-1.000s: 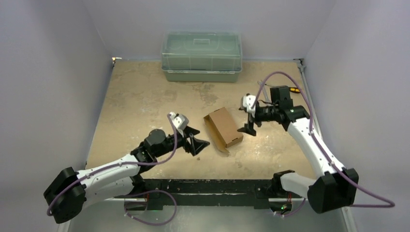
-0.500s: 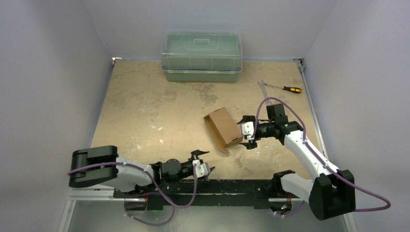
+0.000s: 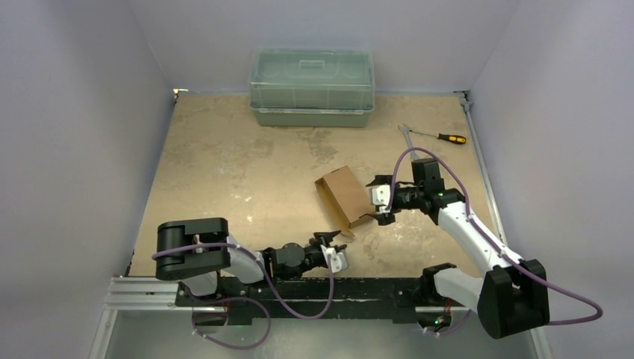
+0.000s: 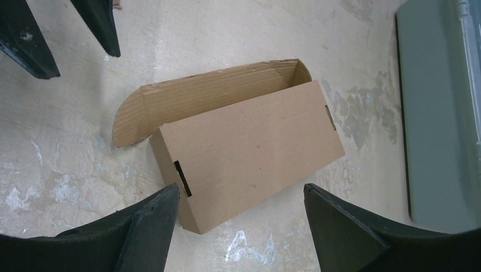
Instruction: Fold the paper box
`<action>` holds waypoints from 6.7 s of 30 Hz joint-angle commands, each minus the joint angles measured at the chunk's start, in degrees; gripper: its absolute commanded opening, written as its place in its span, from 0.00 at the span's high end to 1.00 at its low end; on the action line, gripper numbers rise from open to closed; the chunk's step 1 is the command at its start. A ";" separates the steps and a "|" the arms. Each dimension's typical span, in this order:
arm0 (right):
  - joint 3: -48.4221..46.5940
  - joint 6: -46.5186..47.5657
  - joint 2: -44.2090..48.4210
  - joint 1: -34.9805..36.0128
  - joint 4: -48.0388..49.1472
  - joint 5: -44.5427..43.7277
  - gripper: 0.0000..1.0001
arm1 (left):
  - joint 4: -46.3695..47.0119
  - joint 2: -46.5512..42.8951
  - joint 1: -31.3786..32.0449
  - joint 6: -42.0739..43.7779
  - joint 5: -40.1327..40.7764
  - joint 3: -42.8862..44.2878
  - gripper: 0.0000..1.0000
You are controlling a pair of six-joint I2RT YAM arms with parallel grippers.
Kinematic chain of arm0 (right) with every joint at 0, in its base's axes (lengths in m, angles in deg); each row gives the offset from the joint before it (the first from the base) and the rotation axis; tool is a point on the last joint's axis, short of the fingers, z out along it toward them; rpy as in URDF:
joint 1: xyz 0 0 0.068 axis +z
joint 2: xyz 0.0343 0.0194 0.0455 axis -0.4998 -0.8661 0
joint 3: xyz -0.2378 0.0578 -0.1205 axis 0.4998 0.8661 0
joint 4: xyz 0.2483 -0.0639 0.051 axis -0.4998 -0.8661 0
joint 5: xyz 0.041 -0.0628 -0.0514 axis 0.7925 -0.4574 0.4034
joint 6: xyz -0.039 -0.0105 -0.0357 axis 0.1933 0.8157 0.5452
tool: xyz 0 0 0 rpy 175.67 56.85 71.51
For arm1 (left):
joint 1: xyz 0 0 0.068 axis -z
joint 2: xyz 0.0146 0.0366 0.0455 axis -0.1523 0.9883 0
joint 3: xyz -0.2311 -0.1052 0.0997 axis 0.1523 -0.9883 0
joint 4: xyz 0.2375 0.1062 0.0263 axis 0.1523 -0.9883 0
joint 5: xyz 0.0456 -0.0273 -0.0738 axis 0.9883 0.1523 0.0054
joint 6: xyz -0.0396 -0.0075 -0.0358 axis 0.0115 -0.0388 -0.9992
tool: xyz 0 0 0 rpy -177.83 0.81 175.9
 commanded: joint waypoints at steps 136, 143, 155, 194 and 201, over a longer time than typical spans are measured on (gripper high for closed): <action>-10.57 -70.39 -27.40 -5.39 17.95 -3.94 0.34 | -5.82 9.64 -10.32 2.15 -11.09 8.61 1.00; -11.91 -70.26 -29.29 -5.56 16.36 -4.24 0.41 | -5.02 9.16 -10.68 1.09 -10.66 8.27 1.00; -13.44 -70.30 -31.43 -5.53 14.64 -7.35 0.47 | -3.30 9.09 -11.11 -1.14 -10.06 7.39 1.00; -14.53 -69.80 -32.69 -5.15 13.00 -11.11 0.52 | 9.49 14.18 -11.91 -12.24 -8.98 4.11 1.00; -14.56 -69.53 -32.60 -5.00 12.98 -11.23 0.52 | 8.63 14.46 -12.09 -14.26 -8.88 4.86 1.00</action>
